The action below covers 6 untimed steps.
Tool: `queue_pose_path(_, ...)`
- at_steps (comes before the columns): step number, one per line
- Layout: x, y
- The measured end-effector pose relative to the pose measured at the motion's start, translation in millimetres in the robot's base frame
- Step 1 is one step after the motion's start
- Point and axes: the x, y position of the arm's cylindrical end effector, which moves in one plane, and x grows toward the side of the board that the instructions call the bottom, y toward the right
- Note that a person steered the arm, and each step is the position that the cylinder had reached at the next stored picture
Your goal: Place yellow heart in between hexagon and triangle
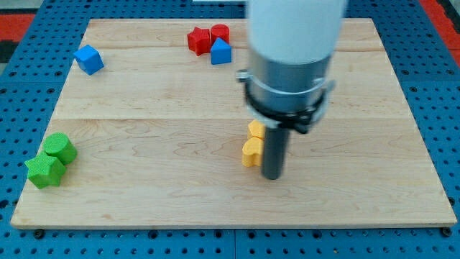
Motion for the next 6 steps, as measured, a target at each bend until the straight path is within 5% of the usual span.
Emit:
queue_pose_path(3, -29.8, -89.8)
queue_pose_path(6, -144.5, -17.1)
